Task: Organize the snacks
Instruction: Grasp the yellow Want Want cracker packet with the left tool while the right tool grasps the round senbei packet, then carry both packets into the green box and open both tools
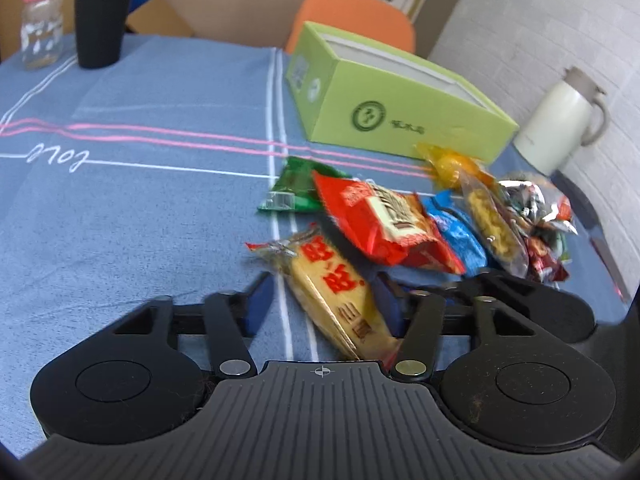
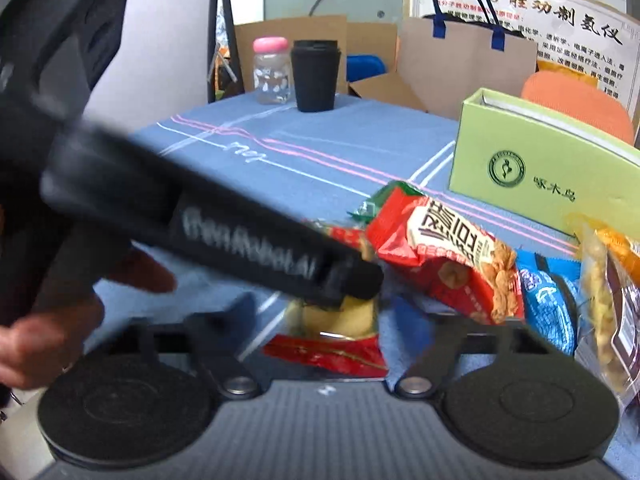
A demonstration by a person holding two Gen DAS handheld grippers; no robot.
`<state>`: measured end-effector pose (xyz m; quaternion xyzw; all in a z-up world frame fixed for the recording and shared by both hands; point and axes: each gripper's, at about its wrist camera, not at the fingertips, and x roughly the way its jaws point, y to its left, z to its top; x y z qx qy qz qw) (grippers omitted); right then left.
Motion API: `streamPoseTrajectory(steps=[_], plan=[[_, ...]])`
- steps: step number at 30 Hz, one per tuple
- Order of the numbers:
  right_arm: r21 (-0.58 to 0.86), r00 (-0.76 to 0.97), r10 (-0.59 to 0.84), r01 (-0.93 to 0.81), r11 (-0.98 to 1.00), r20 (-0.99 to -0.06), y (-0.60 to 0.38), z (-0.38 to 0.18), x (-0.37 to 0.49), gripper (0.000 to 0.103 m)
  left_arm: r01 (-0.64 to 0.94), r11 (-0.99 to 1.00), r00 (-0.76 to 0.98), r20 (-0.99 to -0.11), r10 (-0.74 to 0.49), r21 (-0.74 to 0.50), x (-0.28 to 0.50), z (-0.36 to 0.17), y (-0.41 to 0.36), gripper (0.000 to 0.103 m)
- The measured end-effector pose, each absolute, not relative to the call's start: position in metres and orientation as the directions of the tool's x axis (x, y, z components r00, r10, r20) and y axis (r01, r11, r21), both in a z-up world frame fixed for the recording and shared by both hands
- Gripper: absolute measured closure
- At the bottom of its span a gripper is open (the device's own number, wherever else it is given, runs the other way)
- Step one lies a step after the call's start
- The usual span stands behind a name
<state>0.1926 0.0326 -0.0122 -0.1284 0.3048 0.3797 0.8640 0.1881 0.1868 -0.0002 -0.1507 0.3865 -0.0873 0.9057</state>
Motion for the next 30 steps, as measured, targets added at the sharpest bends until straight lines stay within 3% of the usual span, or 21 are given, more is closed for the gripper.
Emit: streamPoseTrajectory(steps=[4, 13, 22, 30], plan=[[0.06, 0.5, 0.607, -0.739, 0.671, -0.617, 0.024, -0.006, 0.186, 0.052, 0.027, 0.935, 0.701, -0.661, -0.269, -0.353, 0.172, 0.004, 0.189, 0.092], [0.064, 0.551, 0.66, -0.741, 0.668, -0.511, 0.013, 0.039, 0.199, 0.051, 0.026, 0.932, 0.778, -0.578, -0.246, -0.362, 0.172, 0.057, 0.187, 0.097], [-0.054, 0.69, 0.522, -0.628, 0.777, -0.501, -0.022, 0.083, 0.319, 0.051, 0.177, 0.901, 0.773, -0.511, -0.377, -0.397, 0.312, 0.103, 0.143, 0.1], [-0.087, 0.698, 0.418, -0.564, 0.821, -0.581, -0.045, 0.07, 0.433, 0.05, 0.211, 0.921, 0.718, -0.587, -0.374, -0.328, 0.45, 0.092, 0.08, 0.099]])
